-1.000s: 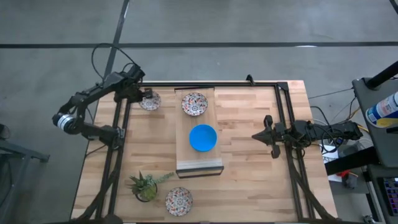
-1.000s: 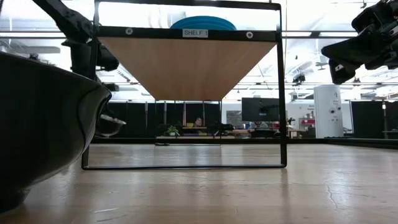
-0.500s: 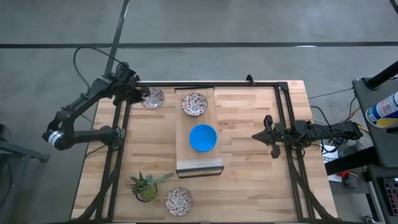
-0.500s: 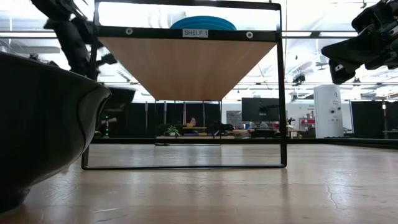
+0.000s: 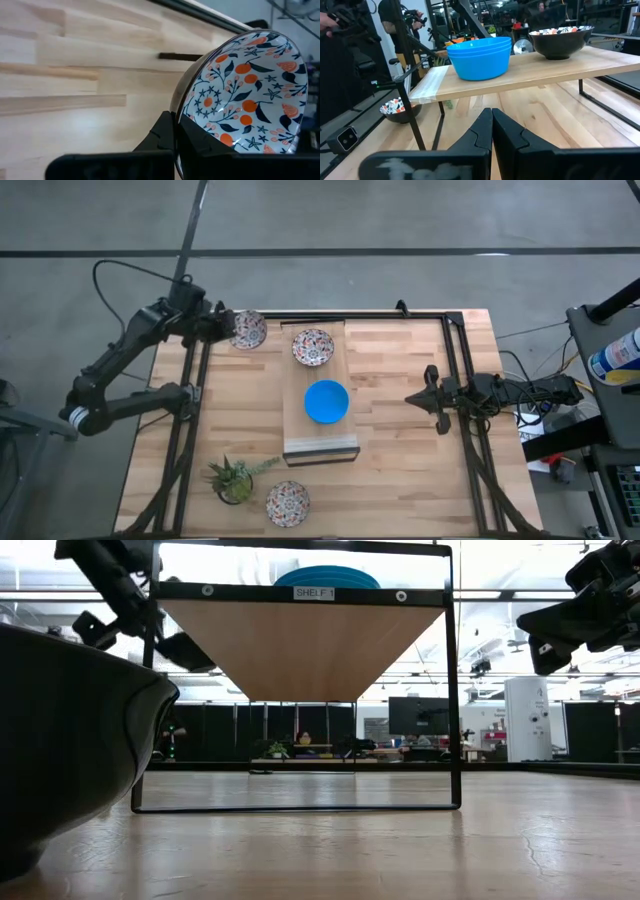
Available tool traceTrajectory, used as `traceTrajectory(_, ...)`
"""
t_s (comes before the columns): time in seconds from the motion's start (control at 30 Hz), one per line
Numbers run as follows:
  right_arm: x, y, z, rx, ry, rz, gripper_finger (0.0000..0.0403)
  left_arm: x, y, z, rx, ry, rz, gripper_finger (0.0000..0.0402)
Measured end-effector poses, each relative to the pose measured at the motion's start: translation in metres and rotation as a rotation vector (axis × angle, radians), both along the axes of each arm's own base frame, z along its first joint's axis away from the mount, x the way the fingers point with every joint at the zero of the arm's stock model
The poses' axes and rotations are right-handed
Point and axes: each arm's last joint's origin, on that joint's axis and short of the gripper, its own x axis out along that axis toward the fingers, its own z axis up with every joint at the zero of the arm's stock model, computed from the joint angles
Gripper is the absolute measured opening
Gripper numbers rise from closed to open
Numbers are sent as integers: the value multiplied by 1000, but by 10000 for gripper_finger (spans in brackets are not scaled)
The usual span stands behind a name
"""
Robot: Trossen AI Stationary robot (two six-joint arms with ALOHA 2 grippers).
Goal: Pick & Place Mini bowls
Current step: Stack the top white bowl on top of the white bowl on the shelf
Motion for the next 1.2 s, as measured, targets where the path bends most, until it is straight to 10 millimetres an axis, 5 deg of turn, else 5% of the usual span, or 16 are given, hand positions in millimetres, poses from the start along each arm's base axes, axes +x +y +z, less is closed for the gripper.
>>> traceTrajectory(0.37, 0, 0, 0, 0, 0, 0, 8, 13, -6, 40, 90, -128, -145, 0)
traceTrajectory(1.2, 0, 0, 0, 0, 0, 0, 8, 82, -7, 63, 120, -398, -268, 0)
